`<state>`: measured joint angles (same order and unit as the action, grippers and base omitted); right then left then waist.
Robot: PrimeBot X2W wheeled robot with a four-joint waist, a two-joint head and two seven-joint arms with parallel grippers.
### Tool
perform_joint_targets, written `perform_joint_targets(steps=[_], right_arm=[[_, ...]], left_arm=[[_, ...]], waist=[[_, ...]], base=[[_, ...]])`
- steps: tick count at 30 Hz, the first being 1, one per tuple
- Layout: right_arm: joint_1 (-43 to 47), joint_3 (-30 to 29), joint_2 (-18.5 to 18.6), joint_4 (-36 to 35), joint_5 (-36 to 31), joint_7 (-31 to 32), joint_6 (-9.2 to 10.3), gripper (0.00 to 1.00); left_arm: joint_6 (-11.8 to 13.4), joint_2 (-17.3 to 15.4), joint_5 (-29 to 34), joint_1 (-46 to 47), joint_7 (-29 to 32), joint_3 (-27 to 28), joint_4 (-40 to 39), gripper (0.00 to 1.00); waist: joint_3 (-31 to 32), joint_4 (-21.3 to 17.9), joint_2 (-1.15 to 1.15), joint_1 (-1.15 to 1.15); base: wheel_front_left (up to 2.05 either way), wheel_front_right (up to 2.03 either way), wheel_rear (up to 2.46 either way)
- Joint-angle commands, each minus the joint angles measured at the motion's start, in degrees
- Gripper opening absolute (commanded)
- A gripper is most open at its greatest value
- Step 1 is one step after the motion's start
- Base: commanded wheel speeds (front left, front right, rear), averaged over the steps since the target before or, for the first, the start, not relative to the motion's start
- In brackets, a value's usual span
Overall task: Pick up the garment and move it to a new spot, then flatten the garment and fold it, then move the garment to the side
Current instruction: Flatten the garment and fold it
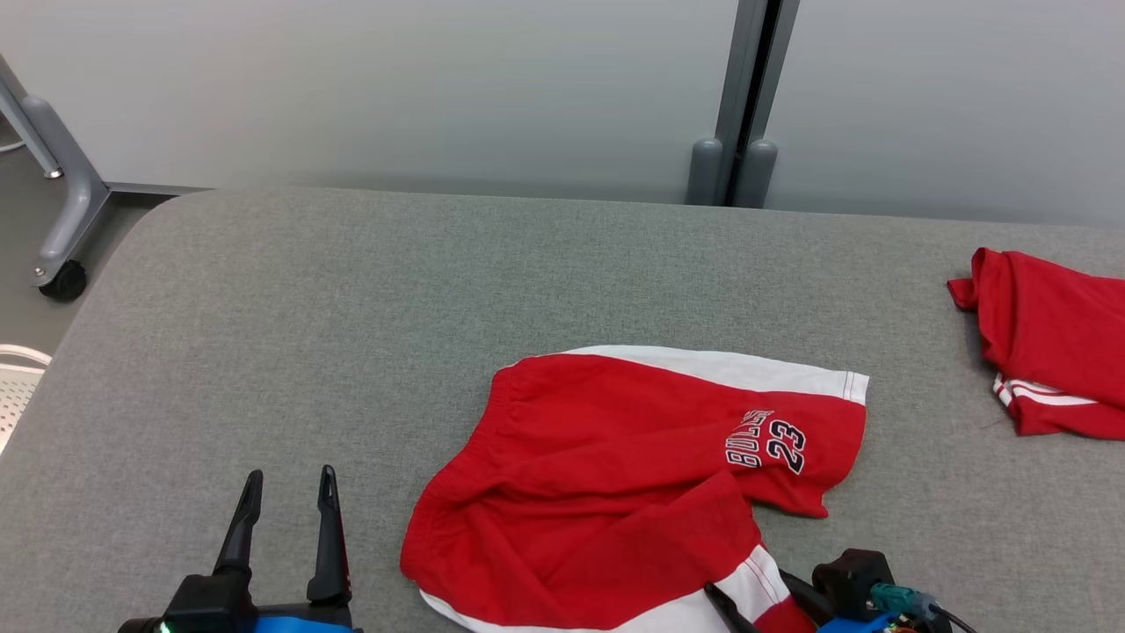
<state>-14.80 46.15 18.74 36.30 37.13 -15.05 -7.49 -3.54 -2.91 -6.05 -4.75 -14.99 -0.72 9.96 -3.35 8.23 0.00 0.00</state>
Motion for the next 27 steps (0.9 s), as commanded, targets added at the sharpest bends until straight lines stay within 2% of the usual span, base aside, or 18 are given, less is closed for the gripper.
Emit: perform_joint_targets(steps=[1,9,10,11,12,19,21,22,27], right_arm=[[-1.75,0.76,-0.14,1.64,-0.23,-0.15,-0.01,1.00],[-1.36,1.80,-0.35,2.43,1.51,-0.14,-0.01,0.99],[-1.35,2.06,-0.34,2.51,1.68,-0.14,-0.01,0.52],[-1.39,2.47,-0.42,2.68,1.84,-0.14,-0.01,0.40],[-1.48,2.84,-0.67,2.82,1.95,-0.14,-0.02,0.00],[-3.33,-0.68,-0.67,1.27,-1.00,-0.15,-0.01,0.00],[-3.60,-3.54,-0.41,0.09,-2.70,-0.15,-0.01,0.00],[-3.67,-6.87,-0.48,-1.61,-4.91,-0.16,-0.01,0.00],[-2.10,-13.91,-1.16,-6.26,-11.22,-0.16,-0.01,0.00]], left_arm=[[0.15,0.03,-0.23,1.08,-0.25,-0.25,0.19,1.00],[0.33,0.03,-0.52,0.98,-0.25,-0.57,0.40,1.00],[0.35,0.03,-0.54,0.89,-0.25,-0.61,0.47,1.00],[0.34,0.03,-0.65,0.85,-0.25,-0.68,0.54,1.00],[0.34,0.03,-0.76,0.87,-0.25,-0.74,0.59,1.00],[0.63,0.03,-0.98,1.20,-0.25,-0.98,0.45,1.00],[0.59,0.03,-0.99,1.27,-0.25,-0.83,0.37,1.00],[0.61,0.04,-0.97,1.25,-0.25,-0.71,0.33,1.00],[0.71,0.03,-1.15,1.10,-0.25,-0.75,0.46,1.00]], waist=[[-0.07,0.08,0.00,0.00],[-0.10,0.29,0.00,0.00],[-0.10,0.26,0.00,0.00],[-0.12,0.25,0.00,0.00],[-0.12,0.24,0.00,0.00],[-0.37,-0.08,0.00,0.00],[-0.44,-0.30,0.00,0.00],[-0.45,-0.57,0.00,0.00],[-0.16,-1.44,0.00,0.00]], base=[[0.00,0.00,0.00],[0.00,0.00,0.00],[0.00,0.00,0.00],[0.00,0.00,0.00],[0.00,0.00,0.00],[0.00,0.00,0.00],[0.00,0.00,0.00],[0.00,0.00,0.00],[0.00,0.00,0.00]])
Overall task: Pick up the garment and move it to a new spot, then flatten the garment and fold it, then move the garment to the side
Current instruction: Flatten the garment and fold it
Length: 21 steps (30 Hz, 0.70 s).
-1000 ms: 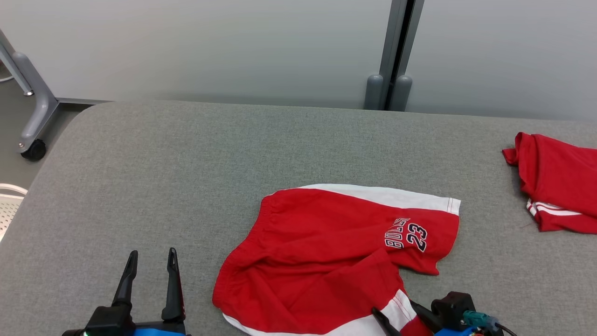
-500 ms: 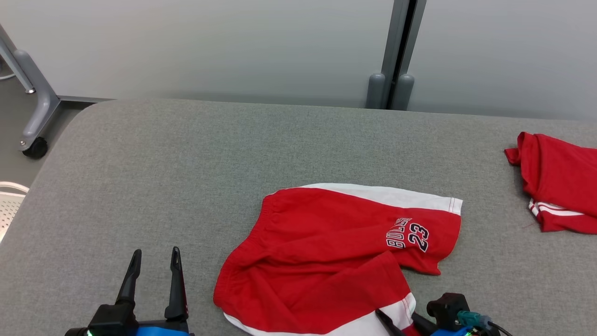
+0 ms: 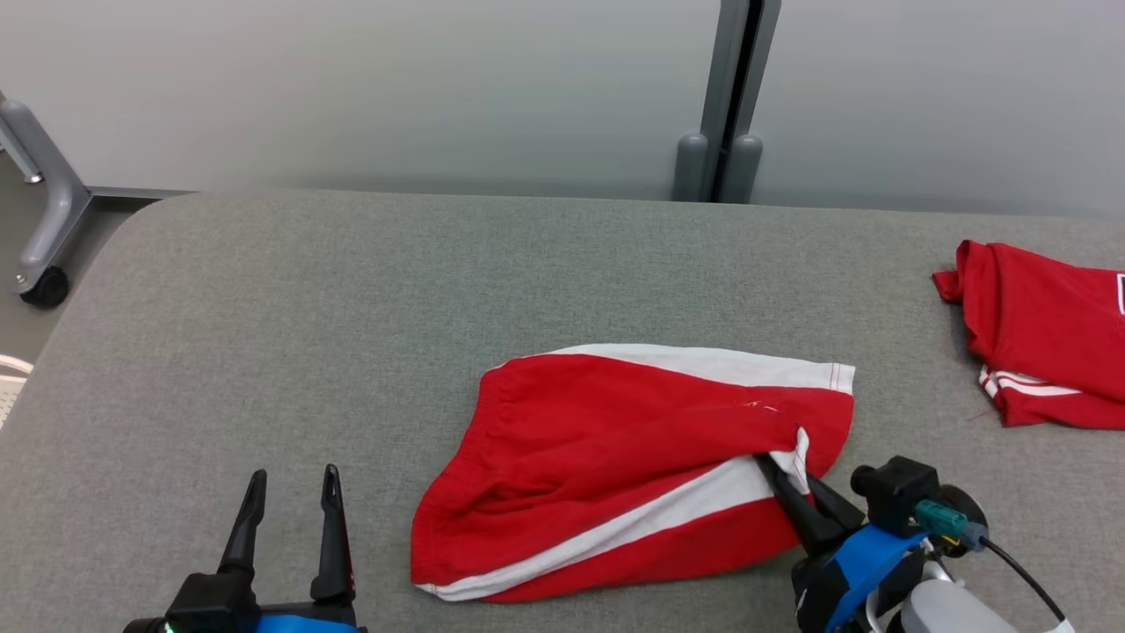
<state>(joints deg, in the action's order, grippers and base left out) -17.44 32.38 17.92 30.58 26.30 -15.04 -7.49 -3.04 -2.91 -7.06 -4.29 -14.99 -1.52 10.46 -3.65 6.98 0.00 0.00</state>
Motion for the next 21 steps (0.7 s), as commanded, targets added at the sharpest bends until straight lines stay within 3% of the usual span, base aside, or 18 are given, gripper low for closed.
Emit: perform_joint_targets(steps=[1,11,17,18,20,21], right_arm=[[0.54,-0.14,-0.34,-0.53,-0.38,-0.17,-0.01,0.00],[10.81,-0.63,1.55,-10.16,-5.68,-0.17,-0.01,0.00],[17.84,-1.09,1.10,-12.37,-6.57,-0.17,-0.01,0.00],[18.86,-1.35,0.74,-12.30,-6.50,-0.17,-0.01,0.20],[20.34,-2.05,0.20,-12.63,-6.76,-0.17,-0.01,0.89],[21.09,-2.33,-0.18,-12.77,-6.65,-0.17,-0.01,1.00]], left_arm=[[0.20,0.03,-0.14,0.64,-0.25,0.05,-0.04,1.00],[0.34,0.03,-0.96,-0.83,-0.25,-0.89,0.49,1.00],[0.22,0.03,-1.14,-1.28,-0.25,-1.25,0.69,1.00],[0.19,0.03,-1.18,-1.34,-0.25,-1.24,0.74,1.00],[0.19,0.04,-1.29,-1.49,-0.25,-1.21,0.75,1.00],[0.20,0.03,-1.32,-1.60,-0.25,-1.23,0.73,1.00]], waist=[[0.14,-0.19,0.00,0.00],[1.70,-1.75,0.00,0.00],[2.33,-2.49,0.00,0.00],[2.40,-2.58,0.00,0.00],[2.50,-2.84,0.00,0.00],[2.57,-2.99,0.00,0.00]], base=[[0.00,0.00,0.00],[0.00,0.00,0.00],[0.00,0.00,0.00],[0.00,0.00,0.00],[0.00,0.00,0.00],[0.00,0.00,0.00]])
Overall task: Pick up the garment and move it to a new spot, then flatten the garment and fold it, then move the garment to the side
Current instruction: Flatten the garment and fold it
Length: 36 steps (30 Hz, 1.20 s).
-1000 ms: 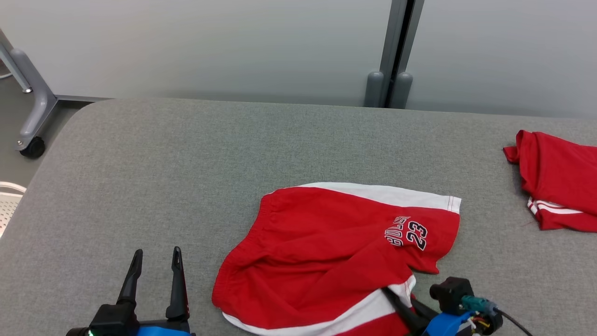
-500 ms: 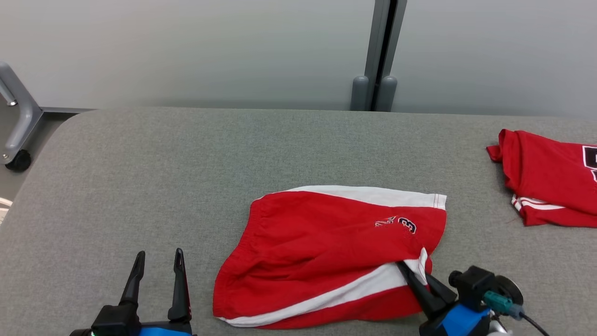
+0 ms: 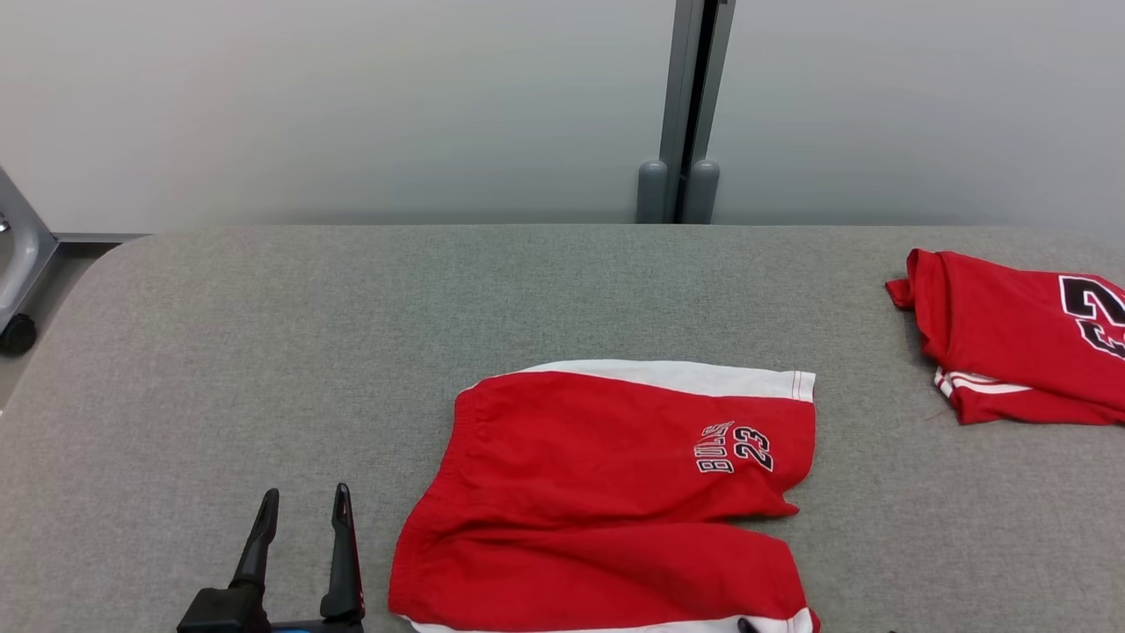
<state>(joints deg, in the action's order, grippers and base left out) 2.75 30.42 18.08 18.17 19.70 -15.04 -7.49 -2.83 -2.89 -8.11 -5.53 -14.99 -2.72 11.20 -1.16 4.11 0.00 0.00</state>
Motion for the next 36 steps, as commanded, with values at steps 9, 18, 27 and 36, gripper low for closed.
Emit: perform_joint_targets(steps=[9,18,27,36], right_arm=[[1.28,-7.60,0.07,-4.48,-1.33,-0.17,-0.01,1.00],[-11.31,-10.82,1.55,-1.76,-2.45,-0.16,-0.01,1.00],[-28.10,-8.46,1.52,17.14,-3.83,0.23,-0.01,1.00],[-39.66,-5.69,1.56,36.74,-2.75,2.78,-0.01,1.00]], left_arm=[[-0.17,0.02,0.01,-0.34,-0.25,0.43,-0.30,1.00],[-0.34,0.02,0.24,1.75,-0.25,-0.14,-0.54,1.00],[0.02,0.02,-0.34,4.09,-0.25,-0.83,-0.91,1.00],[0.50,0.03,-1.05,6.52,-0.25,-2.35,-1.28,1.00]], waist=[[-0.01,-1.16,0.00,0.00],[-1.94,-0.14,0.00,0.00],[-5.58,2.97,0.00,0.00],[-9.83,5.69,0.00,0.00]], base=[[0.00,0.00,0.00],[0.00,0.00,0.00],[0.00,0.00,0.00],[0.00,0.00,0.00]])
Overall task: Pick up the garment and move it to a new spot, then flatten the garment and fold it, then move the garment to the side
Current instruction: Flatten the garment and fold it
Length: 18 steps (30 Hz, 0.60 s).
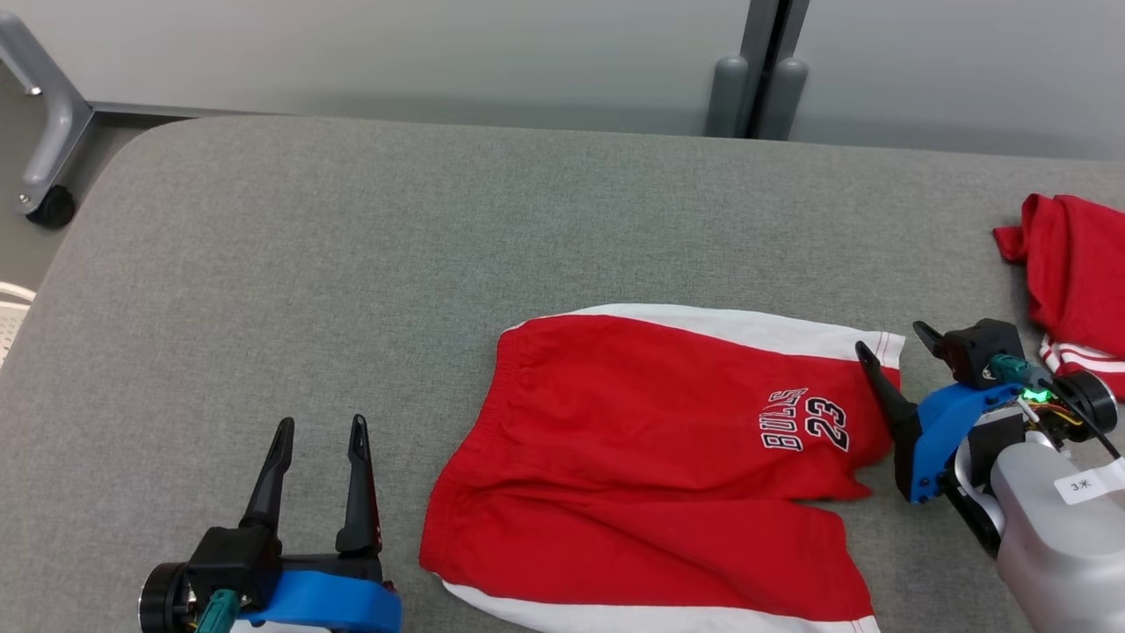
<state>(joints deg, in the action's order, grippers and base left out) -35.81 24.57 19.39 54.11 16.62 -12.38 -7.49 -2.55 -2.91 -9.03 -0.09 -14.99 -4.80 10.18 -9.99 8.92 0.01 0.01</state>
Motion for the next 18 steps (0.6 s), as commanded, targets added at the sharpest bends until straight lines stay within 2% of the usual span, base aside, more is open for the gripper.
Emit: perform_joint_targets(steps=[1,5,11,12,13,18], right_arm=[[-1.96,0.52,0.23,2.58,0.56,0.43,-0.01,1.00],[-4.70,2.00,0.08,8.10,1.66,1.53,-0.01,1.00],[-5.66,5.08,-1.40,12.67,5.52,4.63,-0.02,1.00],[-5.57,5.72,-1.63,12.92,6.25,5.07,-0.02,0.90],[-5.66,6.24,-1.76,12.78,7.00,5.01,-0.03,0.00],[-8.54,7.95,0.16,11.71,9.04,2.86,0.00,0.00]], left_arm=[[0.31,0.05,-0.24,1.32,-0.25,-0.45,-0.30,1.00],[0.51,0.04,-0.49,2.21,-0.25,-0.95,-0.42,1.00],[0.95,0.04,-0.93,2.99,-0.25,-1.63,-0.19,1.00],[1.00,0.03,-0.98,3.05,-0.25,-1.79,-0.09,1.00],[1.03,0.04,-1.05,3.20,-0.25,-1.95,0.02,1.00],[0.94,0.04,-1.13,3.52,-0.25,-2.13,0.18,1.00]], waist=[[-1.37,1.11,-0.01,-0.01],[-2.78,1.72,-0.01,-0.01],[-3.63,2.05,-0.01,-0.01],[-3.67,2.13,-0.01,-0.01],[-3.68,2.23,-0.01,-0.01],[-3.57,2.60,-0.01,-0.01]], base=[[0.00,0.00,0.00],[0.00,0.00,0.00],[0.00,0.00,0.00],[0.00,0.00,0.00],[0.00,0.00,0.00],[0.00,0.00,0.00]])
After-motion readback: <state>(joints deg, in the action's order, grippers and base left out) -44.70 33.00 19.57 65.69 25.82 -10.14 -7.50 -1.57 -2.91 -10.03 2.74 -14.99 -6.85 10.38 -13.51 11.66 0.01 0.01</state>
